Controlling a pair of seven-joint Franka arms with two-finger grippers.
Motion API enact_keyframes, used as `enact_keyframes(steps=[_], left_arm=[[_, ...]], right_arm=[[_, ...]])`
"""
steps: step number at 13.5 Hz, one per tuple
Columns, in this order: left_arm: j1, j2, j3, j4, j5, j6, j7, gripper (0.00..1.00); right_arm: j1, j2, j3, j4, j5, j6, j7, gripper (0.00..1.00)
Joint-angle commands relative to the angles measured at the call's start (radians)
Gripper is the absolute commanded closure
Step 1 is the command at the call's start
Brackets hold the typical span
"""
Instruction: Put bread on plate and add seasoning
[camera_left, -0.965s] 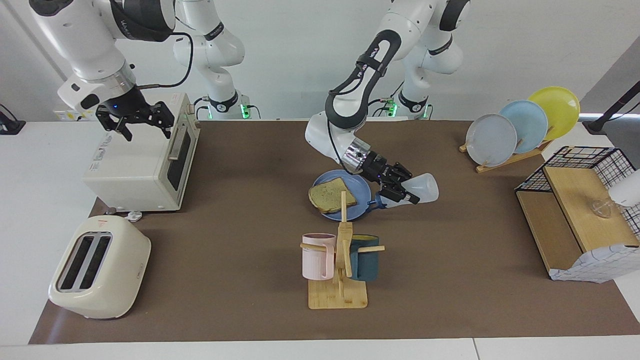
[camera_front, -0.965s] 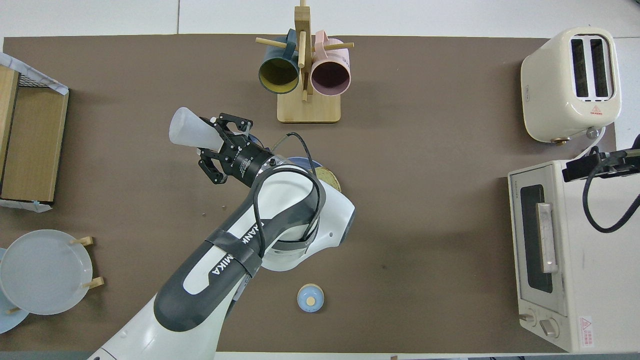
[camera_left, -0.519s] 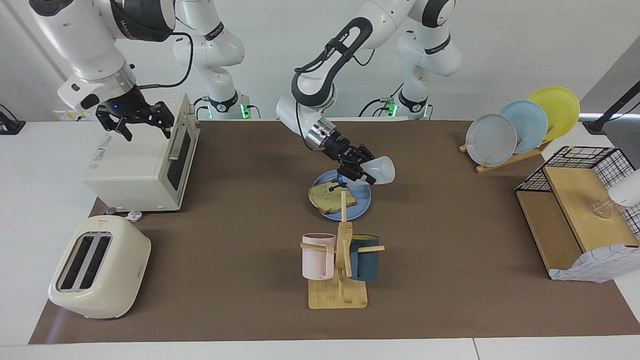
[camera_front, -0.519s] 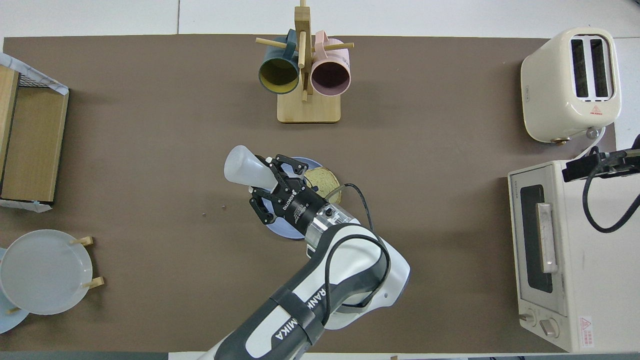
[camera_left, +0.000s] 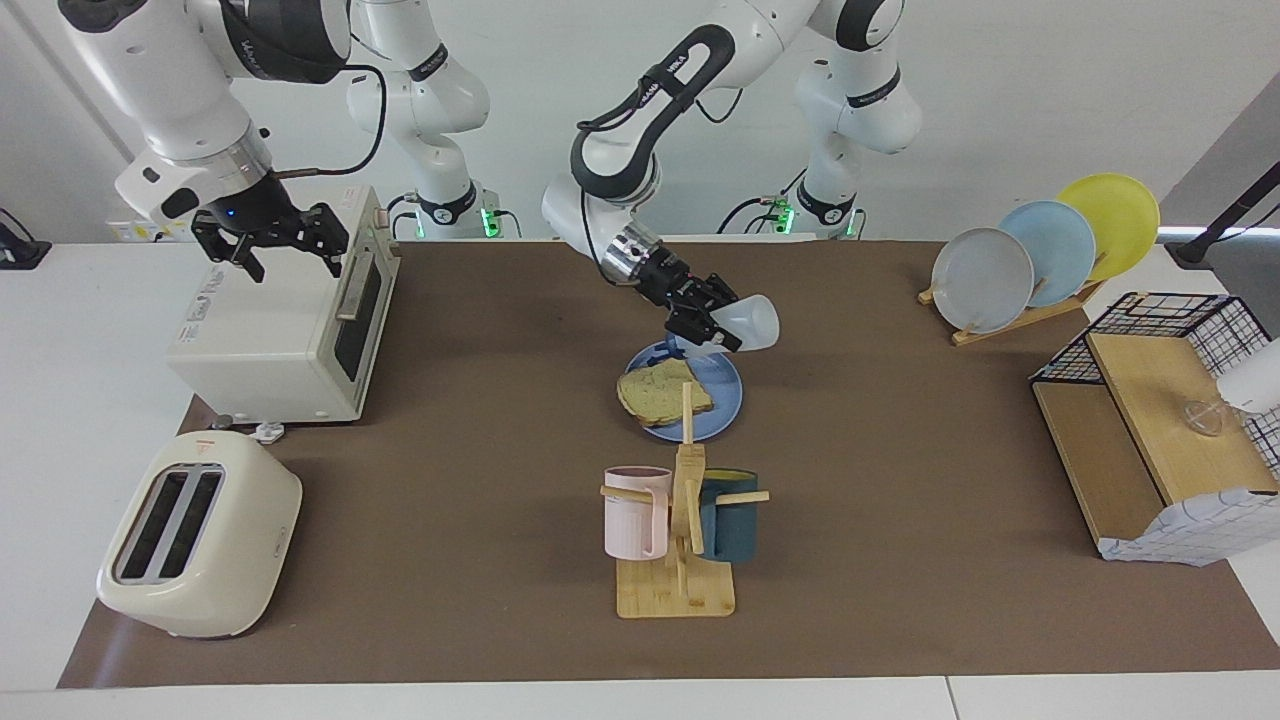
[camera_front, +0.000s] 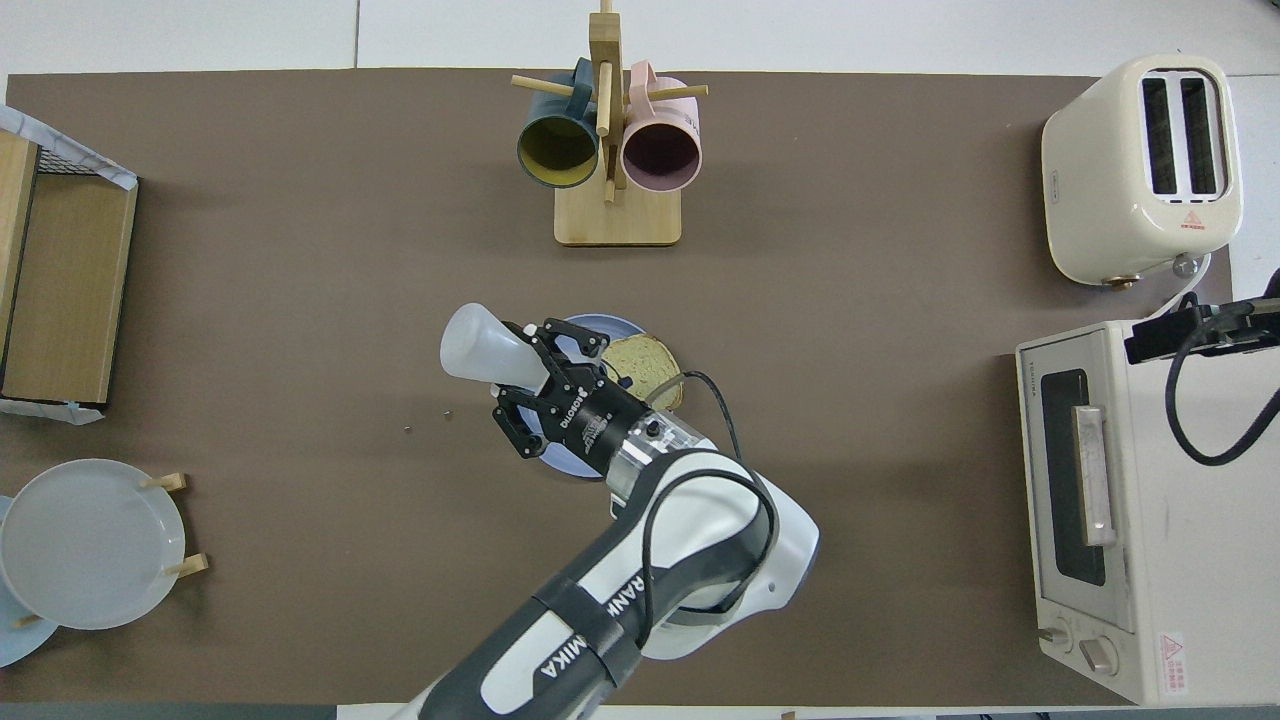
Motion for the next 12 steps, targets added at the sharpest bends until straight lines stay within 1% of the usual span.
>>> enact_keyframes(steps=[1, 4, 9, 12], left_arm=[[0.111, -0.006, -0.002, -0.024, 0.043, 0.072, -0.003, 1.0], [0.151, -0.001, -0.002, -0.024, 0.047, 0.103, -0.026, 1.0], [0.217, 0.007, -0.004, -0.024, 0.033, 0.161, -0.16, 1.0], [0.266, 0.004, -0.004, -0.024, -0.011, 0.265, -0.298, 1.0]], right_arm=[[-0.011, -0.002, 0.006, 0.0, 0.004, -0.009, 0.012, 0.0], [-0.011, -0.002, 0.006, 0.0, 0.004, -0.009, 0.012, 0.0], [-0.011, -0.002, 0.006, 0.0, 0.004, -0.009, 0.011, 0.0], [-0.011, -0.002, 0.006, 0.0, 0.004, -0.009, 0.012, 0.0]])
